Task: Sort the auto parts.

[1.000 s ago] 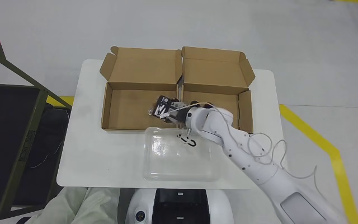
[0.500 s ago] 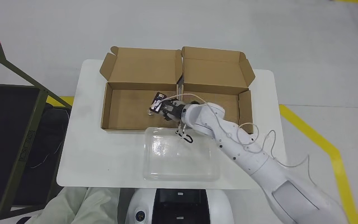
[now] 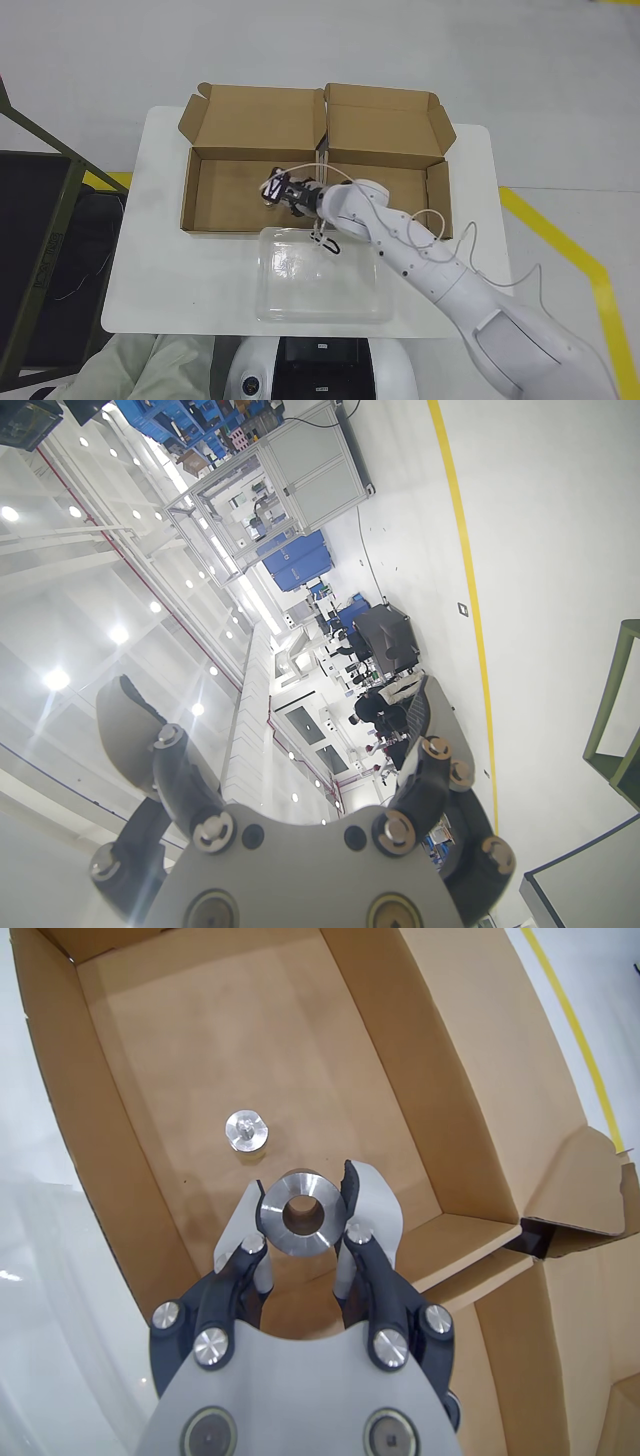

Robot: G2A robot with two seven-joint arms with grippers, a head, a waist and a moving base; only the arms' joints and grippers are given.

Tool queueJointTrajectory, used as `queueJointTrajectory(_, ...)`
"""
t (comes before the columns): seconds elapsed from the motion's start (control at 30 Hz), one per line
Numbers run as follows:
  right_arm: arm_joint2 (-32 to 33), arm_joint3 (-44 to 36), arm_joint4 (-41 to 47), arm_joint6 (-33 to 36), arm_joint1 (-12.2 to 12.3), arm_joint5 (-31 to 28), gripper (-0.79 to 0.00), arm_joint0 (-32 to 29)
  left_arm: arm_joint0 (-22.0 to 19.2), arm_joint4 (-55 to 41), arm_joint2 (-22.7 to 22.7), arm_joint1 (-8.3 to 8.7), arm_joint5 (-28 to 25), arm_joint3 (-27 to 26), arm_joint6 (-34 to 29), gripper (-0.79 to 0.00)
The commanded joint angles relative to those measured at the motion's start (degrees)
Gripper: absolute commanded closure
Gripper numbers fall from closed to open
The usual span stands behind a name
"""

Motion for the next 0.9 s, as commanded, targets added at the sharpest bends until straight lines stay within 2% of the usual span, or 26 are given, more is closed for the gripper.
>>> queueJointTrajectory(0.0, -0.22, 0.82, 0.27, 0.68, -0.38, -0.26, 0.0, 0.28, 0.0, 0.0, 0.0, 0.0, 0.0, 0.0, 0.0, -0.785)
queueJointTrajectory(0.1, -0.43, 1.9, 0.84, 1.3, -0.97, -0.63, 0.0, 0.74, 0.0, 0.0, 0.0, 0.0, 0.0, 0.0, 0.0, -0.785)
queueJointTrajectory(0.27, -0.61, 3.79, 1.4, 1.92, -1.82, -1.21, -0.043, 1.43, 0.0, 0.0, 0.0, 0.0, 0.0, 0.0, 0.0, -0.785)
queueJointTrajectory(0.53, -0.97, 6.61, 2.42, 3.06, -3.21, -1.91, -0.163, 2.32, 0.0, 0.0, 0.0, 0.0, 0.0, 0.0, 0.0, -0.785)
queueJointTrajectory(0.63, -1.09, 7.39, 2.5, 3.09, -3.66, -2.12, -0.237, 2.58, 0.0, 0.0, 0.0, 0.0, 0.0, 0.0, 0.0, -0.785)
queueJointTrajectory(0.87, -1.2, 8.51, 2.2, 3.11, -4.54, -2.37, -0.329, 3.0, 0.0, 0.0, 0.0, 0.0, 0.0, 0.0, 0.0, -0.785)
